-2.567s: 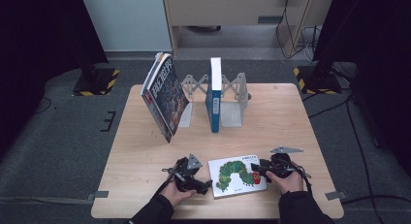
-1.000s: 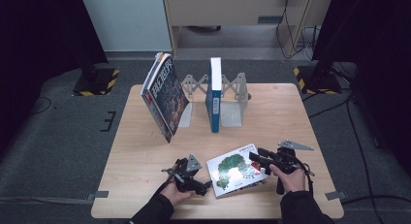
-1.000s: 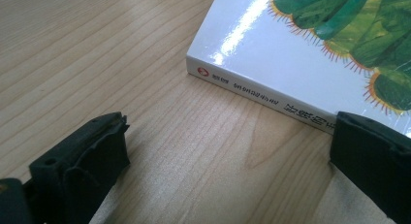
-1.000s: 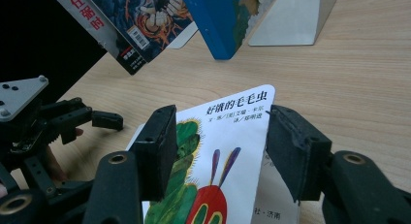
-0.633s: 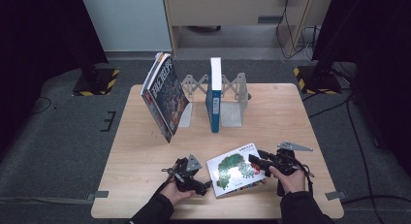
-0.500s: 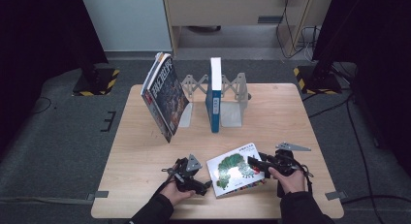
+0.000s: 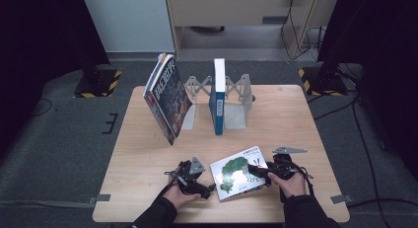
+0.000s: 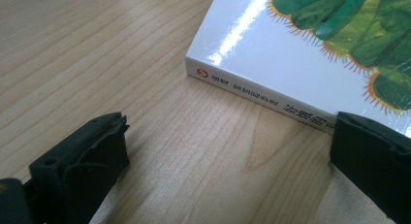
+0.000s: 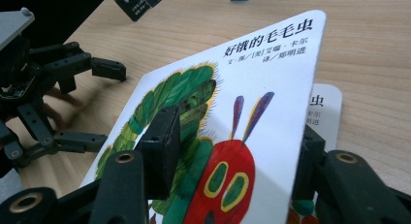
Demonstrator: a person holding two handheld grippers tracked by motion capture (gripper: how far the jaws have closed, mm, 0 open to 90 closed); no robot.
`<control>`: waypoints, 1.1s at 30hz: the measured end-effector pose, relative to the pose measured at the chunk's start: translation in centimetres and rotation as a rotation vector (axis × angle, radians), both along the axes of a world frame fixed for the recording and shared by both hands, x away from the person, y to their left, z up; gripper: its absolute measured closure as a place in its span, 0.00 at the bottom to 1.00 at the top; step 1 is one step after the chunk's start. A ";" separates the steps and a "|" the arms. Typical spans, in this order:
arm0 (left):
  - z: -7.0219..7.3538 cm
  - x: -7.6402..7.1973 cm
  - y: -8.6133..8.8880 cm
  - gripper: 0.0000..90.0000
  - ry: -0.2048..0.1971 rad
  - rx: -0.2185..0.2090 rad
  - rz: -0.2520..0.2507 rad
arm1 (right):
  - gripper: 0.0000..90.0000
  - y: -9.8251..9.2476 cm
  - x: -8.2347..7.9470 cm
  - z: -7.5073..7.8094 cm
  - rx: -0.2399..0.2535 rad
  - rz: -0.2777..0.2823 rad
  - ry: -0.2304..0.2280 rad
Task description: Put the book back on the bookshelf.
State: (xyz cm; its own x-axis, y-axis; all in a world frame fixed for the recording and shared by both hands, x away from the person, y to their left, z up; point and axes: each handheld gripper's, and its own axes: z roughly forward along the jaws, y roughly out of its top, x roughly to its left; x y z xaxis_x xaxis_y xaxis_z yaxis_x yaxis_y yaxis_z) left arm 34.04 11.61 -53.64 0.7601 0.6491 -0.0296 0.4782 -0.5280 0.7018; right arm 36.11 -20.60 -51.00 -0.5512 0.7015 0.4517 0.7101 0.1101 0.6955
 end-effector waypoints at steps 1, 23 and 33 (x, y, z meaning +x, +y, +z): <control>0.0 0.0 0.0 0.00 0.000 0.000 0.000 | 0.54 0.0 0.0 0.0 0.005 0.000 0.013; 1.2 -0.3 0.2 0.16 0.079 -0.136 0.035 | 0.73 0.2 0.1 0.4 0.074 0.018 0.025; 1.2 -0.5 -0.2 0.16 0.110 -0.197 0.012 | 0.83 0.2 0.0 1.0 0.128 0.027 0.015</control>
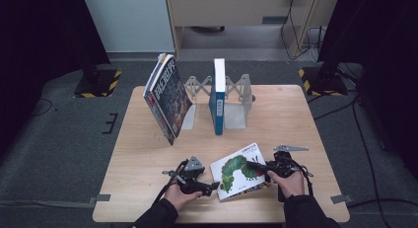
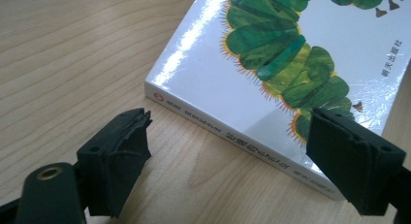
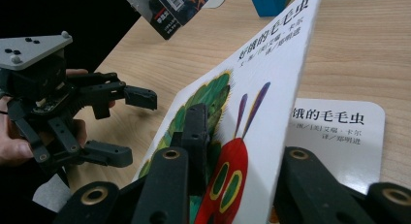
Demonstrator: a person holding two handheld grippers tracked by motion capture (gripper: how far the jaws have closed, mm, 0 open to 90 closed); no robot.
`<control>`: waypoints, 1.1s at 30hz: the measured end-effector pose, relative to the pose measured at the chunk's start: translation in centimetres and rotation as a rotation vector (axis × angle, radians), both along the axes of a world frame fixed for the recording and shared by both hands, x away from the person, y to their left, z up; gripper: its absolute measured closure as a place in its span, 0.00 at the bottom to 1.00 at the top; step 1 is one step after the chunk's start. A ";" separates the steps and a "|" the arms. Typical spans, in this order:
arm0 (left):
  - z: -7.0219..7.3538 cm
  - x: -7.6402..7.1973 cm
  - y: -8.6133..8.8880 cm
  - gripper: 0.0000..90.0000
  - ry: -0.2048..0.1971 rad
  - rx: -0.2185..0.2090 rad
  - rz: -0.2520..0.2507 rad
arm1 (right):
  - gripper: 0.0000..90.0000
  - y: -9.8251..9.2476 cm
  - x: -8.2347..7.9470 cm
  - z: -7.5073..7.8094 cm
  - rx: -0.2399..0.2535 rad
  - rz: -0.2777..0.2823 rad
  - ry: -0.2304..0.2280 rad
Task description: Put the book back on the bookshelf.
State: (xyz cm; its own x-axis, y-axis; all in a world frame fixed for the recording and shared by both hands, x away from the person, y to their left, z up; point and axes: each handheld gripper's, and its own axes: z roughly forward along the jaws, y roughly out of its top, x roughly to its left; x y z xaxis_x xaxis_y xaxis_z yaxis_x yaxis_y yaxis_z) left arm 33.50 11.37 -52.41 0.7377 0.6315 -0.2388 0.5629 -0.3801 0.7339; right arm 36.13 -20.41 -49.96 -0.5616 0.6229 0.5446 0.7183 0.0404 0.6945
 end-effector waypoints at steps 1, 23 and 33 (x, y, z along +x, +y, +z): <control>0.0 0.0 -0.1 0.16 0.004 0.000 -0.003 | 0.84 0.0 0.0 0.0 0.009 0.000 0.000; -0.9 -0.1 -1.7 0.10 0.053 -0.045 -0.063 | 0.95 -0.2 -0.4 1.5 0.172 0.030 -0.084; -1.0 0.0 -1.8 0.05 0.038 -0.045 -0.067 | 0.93 -0.3 -0.3 1.1 0.130 0.006 -0.088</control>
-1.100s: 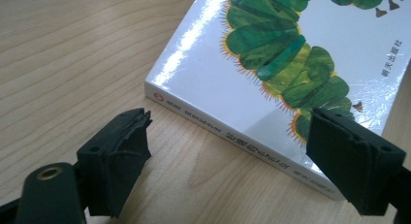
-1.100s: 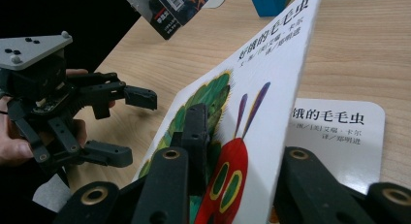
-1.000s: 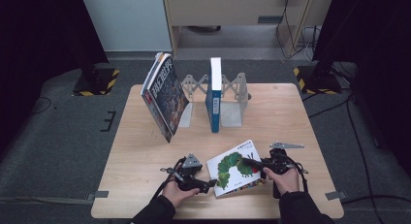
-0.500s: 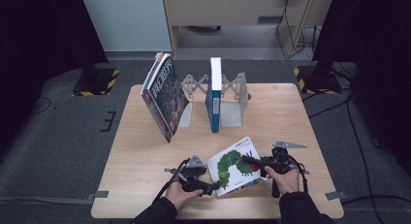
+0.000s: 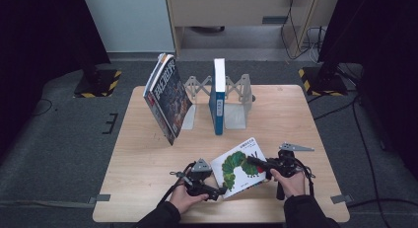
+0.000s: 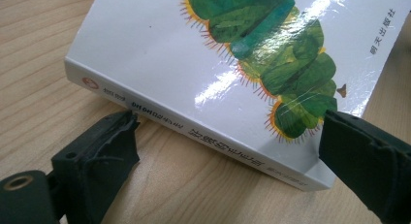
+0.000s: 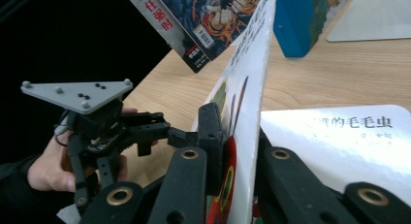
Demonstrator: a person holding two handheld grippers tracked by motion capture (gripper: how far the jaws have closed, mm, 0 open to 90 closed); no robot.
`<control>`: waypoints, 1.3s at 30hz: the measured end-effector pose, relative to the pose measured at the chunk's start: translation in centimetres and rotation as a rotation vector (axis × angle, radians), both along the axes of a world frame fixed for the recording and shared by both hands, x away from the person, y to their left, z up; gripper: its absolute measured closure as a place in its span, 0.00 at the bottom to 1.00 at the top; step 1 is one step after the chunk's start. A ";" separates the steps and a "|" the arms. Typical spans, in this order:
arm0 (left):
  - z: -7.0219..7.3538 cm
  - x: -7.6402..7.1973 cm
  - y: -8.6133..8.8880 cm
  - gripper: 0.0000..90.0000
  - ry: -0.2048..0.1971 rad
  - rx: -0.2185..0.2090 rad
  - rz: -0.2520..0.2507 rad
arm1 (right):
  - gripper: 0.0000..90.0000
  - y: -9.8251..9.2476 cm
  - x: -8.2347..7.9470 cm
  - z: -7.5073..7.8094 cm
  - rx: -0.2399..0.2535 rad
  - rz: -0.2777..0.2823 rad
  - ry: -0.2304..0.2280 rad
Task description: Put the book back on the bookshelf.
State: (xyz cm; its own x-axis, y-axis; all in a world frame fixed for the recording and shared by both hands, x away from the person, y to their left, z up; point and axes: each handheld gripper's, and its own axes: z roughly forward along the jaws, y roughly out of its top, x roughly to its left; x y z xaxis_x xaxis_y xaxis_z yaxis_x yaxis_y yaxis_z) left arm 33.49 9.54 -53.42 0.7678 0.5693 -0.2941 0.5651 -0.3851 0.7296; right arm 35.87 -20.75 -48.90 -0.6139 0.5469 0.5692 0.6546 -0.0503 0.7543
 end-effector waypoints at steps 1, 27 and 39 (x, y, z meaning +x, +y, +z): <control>-0.1 0.0 -0.1 0.06 -0.011 -0.006 -0.007 | 0.92 0.1 0.0 -0.1 -0.012 -0.004 -0.005; -0.2 0.0 -0.4 0.03 -0.003 -0.032 -0.021 | 0.95 0.1 -0.1 0.2 0.074 0.019 -0.054; -0.3 0.1 -0.1 0.03 -0.002 -0.034 0.017 | 0.74 0.9 0.1 -1.4 -0.148 0.008 -0.035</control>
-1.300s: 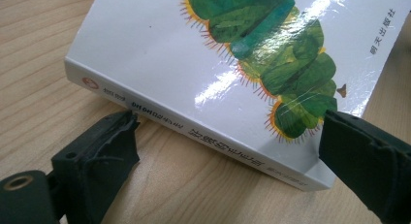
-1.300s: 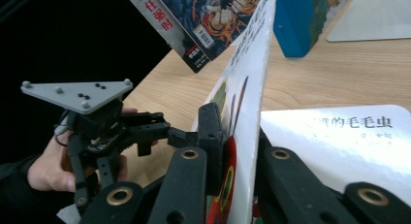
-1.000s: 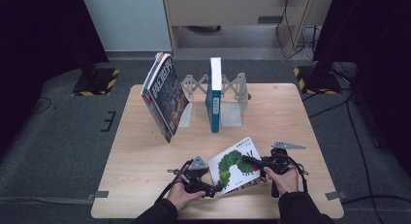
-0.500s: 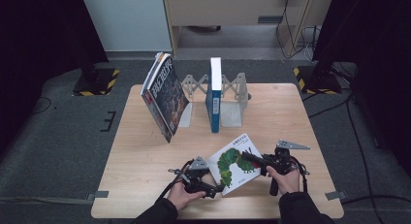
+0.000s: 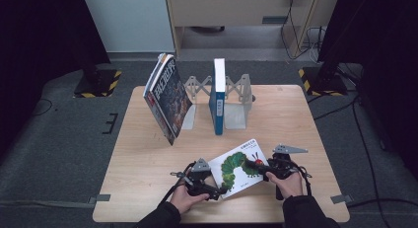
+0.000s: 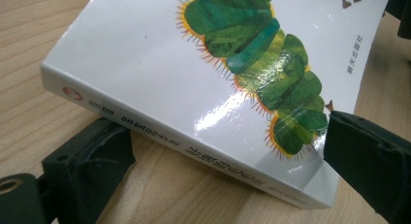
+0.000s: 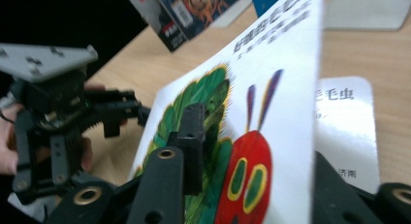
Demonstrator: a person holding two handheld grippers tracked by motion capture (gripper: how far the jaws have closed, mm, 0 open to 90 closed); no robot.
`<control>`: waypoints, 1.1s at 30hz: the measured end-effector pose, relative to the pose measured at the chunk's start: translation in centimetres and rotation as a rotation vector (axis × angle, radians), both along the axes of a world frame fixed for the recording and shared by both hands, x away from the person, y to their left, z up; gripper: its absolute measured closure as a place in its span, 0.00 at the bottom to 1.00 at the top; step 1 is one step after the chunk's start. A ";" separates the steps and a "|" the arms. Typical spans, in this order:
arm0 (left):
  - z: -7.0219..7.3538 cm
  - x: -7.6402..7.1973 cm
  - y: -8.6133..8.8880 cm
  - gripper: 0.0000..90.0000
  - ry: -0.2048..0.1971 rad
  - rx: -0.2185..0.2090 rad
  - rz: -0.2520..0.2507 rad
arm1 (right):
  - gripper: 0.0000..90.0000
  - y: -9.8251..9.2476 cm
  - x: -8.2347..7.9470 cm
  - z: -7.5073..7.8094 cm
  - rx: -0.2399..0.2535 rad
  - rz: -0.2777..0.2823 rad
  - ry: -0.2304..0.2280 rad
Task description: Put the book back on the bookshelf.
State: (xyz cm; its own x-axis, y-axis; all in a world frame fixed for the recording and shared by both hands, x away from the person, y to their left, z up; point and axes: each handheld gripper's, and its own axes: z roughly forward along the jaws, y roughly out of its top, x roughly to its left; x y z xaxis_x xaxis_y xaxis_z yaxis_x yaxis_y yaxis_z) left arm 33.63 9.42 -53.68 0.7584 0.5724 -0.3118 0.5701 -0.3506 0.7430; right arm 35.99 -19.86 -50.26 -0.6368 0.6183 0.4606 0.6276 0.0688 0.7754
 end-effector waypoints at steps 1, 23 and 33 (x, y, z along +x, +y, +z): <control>0.0 0.0 0.0 0.03 0.000 0.000 0.002 | 0.72 0.1 0.0 -0.2 -0.010 0.003 0.008; 0.0 0.4 0.5 0.03 0.012 -0.021 0.030 | 0.71 1.2 -0.2 -1.4 -0.074 0.032 0.035; -0.1 0.9 1.1 0.02 0.013 -0.023 0.053 | 0.72 2.1 -0.3 -1.6 -0.068 0.092 0.042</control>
